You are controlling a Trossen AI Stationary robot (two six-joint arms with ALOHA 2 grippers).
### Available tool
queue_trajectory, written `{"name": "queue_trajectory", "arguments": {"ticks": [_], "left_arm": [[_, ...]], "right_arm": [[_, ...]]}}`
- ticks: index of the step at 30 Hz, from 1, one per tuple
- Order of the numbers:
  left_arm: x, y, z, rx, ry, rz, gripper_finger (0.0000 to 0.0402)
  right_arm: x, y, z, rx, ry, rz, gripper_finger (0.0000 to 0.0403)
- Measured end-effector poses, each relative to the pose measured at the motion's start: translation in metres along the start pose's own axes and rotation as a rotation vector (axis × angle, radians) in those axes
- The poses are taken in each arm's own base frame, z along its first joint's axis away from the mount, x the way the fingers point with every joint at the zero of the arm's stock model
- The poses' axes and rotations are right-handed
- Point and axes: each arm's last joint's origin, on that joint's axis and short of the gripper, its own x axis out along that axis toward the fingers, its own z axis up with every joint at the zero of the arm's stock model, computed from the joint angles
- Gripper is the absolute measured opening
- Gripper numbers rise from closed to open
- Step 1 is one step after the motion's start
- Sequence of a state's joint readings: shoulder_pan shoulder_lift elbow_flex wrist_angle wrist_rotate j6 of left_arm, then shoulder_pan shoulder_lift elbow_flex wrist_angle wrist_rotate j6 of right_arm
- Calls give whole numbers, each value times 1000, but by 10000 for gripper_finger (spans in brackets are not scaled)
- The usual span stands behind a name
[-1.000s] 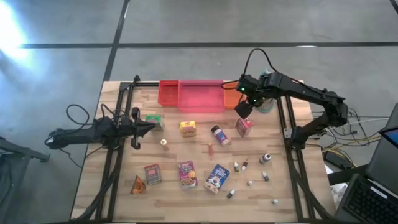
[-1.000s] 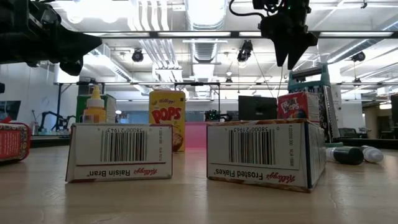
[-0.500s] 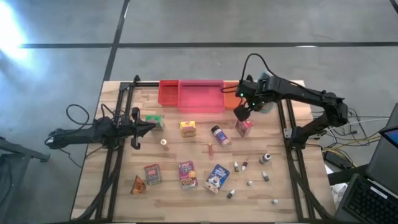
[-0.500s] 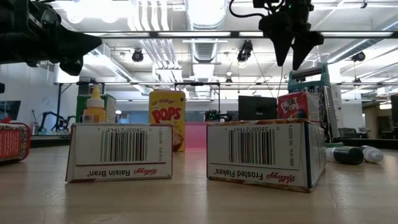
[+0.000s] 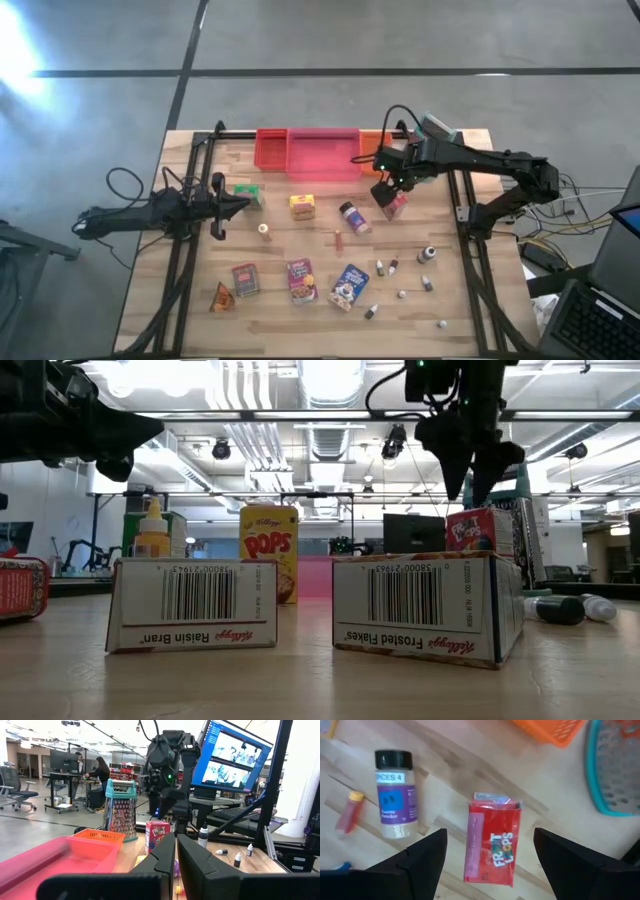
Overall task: Pick & Place Kitchen Items
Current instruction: Put the red cereal box into the pink bin
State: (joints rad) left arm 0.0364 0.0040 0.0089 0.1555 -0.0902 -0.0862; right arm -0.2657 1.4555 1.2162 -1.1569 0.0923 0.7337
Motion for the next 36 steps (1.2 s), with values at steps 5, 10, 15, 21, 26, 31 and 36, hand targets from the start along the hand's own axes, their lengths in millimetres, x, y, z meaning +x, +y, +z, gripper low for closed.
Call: {"name": "queue_trajectory", "arguments": {"ticks": [5,10,15,21,26,31,36], "left_arm": [[0,0,0,0,0,0,26],[0,0,0,0,0,1,26],[0,0,0,0,0,0,26],[0,0,0,0,0,0,26],[0,0,0,0,1,0,26],[0,0,0,0,0,0,26],[0,0,0,0,0,1,26]], "right_arm": [[11,-3,-4,6,23,-15,289],[22,-3,-7,10,27,-1,304],[37,-4,-11,11,25,11,315],[55,-7,-18,15,43,26,316],[66,-9,-21,20,31,38,296],[69,-9,-22,21,25,43,273],[69,-9,-21,21,22,45,247]]}}
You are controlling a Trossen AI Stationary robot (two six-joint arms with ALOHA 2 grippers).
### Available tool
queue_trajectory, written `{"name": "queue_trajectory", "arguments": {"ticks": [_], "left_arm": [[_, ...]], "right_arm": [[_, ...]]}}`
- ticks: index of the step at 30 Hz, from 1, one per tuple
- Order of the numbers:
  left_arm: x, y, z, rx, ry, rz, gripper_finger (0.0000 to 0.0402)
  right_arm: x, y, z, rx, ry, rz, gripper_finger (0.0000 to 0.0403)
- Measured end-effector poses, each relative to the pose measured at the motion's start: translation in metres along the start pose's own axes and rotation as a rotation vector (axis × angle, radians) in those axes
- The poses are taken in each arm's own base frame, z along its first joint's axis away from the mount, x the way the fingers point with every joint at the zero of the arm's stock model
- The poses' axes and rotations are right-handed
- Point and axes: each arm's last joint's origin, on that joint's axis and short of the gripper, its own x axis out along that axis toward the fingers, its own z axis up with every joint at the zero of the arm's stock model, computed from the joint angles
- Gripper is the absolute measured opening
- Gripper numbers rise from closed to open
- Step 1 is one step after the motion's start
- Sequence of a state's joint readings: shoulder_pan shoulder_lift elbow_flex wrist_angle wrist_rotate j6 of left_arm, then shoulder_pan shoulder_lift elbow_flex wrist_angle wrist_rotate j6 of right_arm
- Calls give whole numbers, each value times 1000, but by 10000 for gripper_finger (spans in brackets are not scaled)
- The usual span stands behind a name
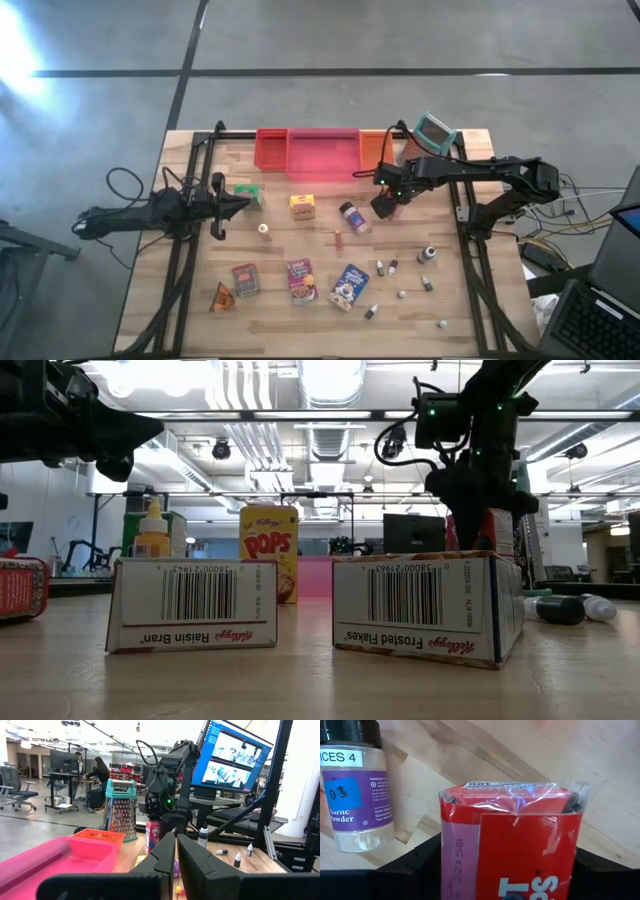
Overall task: Pick & Place Kitchen Items
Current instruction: Put the red cereal box into the pink bin
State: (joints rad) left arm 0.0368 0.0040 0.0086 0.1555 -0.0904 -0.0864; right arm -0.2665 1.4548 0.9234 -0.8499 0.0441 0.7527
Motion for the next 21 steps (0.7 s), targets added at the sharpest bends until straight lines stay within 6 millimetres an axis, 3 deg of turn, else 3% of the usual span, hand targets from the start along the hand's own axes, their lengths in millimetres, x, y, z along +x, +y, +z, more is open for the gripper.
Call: {"name": "queue_trajectory", "arguments": {"ticks": [21], "left_arm": [[0,0,0,0,0,0,26]], "right_arm": [[-3,1,0,0,6,22,157]]}}
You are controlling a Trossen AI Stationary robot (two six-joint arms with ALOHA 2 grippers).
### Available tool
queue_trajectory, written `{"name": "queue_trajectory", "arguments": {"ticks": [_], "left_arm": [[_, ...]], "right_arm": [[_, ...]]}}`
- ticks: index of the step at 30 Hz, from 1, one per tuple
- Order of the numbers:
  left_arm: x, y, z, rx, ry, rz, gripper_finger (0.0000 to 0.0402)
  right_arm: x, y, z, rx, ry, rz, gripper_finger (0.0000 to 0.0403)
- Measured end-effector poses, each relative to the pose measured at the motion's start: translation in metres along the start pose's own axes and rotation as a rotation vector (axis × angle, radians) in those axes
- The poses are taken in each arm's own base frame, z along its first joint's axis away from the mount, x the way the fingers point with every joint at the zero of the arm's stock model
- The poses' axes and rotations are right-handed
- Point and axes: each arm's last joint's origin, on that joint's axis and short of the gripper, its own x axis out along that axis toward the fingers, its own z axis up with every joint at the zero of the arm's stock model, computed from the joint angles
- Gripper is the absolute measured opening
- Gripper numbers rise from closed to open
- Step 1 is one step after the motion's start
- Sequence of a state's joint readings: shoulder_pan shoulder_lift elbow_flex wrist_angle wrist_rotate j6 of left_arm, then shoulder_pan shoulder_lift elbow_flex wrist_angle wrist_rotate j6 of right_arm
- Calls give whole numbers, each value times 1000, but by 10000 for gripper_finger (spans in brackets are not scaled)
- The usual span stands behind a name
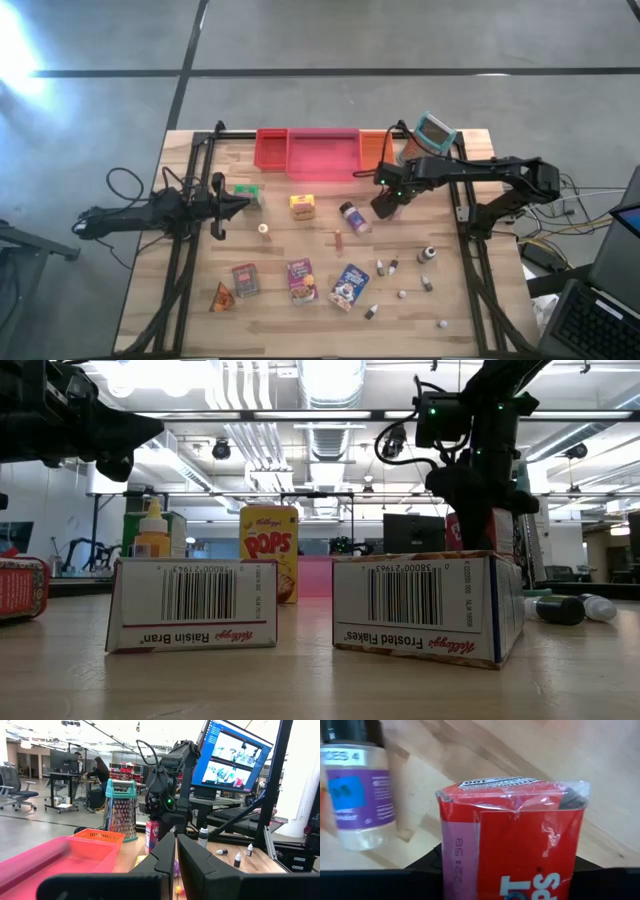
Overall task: Pick & Place Kitchen Items
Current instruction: Put the red cereal box into the pink bin
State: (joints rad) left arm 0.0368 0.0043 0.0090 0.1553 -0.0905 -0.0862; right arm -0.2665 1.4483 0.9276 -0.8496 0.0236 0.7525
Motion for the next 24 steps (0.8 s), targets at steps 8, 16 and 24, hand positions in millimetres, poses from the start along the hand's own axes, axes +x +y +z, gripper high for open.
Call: {"name": "queue_trajectory", "arguments": {"ticks": [8,16,24], "left_arm": [[0,0,0,0,0,0,26],[0,0,0,0,0,0,26],[0,0,0,0,0,-1,26]], "right_arm": [[-39,19,26,-53,-122,111,173],[-100,24,69,-17,-327,220,153],[-103,35,123,-66,-375,197,164]]}}
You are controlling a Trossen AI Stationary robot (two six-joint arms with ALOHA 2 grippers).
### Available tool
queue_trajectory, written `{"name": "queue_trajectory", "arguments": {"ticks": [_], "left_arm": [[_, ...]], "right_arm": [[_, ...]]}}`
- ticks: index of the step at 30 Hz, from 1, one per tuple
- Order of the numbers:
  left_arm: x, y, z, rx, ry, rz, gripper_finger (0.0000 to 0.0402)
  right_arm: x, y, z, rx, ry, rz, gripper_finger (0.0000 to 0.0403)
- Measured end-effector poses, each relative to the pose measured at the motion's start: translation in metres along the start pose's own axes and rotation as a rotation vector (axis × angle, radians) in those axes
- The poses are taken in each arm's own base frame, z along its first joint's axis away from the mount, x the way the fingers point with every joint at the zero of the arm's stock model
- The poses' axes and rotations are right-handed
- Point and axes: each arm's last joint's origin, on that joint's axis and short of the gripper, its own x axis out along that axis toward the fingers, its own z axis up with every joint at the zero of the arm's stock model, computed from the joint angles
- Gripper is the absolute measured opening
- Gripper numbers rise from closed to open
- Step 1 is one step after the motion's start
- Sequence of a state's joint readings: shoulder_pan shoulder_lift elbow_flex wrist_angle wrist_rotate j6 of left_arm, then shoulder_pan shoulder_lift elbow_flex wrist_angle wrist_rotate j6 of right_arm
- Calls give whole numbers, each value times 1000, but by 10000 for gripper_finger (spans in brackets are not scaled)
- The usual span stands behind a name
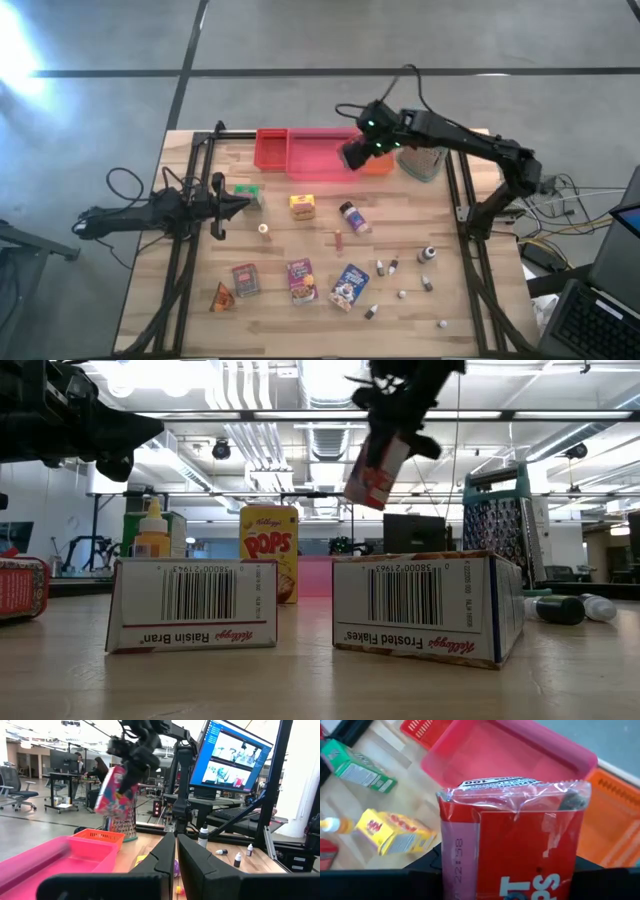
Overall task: Pick & Place Kitchen Items
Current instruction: Put the red cereal box into the pink bin
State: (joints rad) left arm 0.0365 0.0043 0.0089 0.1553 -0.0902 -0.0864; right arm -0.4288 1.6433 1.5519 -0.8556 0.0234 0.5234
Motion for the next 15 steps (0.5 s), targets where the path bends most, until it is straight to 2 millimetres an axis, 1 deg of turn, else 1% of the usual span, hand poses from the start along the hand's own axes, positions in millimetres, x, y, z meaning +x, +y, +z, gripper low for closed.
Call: {"name": "queue_trajectory", "arguments": {"ticks": [4,8,11,15], "left_arm": [[0,0,0,0,0,0,26],[0,0,0,0,0,0,26],[0,0,0,0,0,0,26],[0,0,0,0,0,0,26]], "right_arm": [[30,-1,25,-6,15,-23,159],[58,-4,48,-14,45,12,154],[75,-9,61,-9,85,13,160],[91,-19,71,-25,158,-40,173]]}}
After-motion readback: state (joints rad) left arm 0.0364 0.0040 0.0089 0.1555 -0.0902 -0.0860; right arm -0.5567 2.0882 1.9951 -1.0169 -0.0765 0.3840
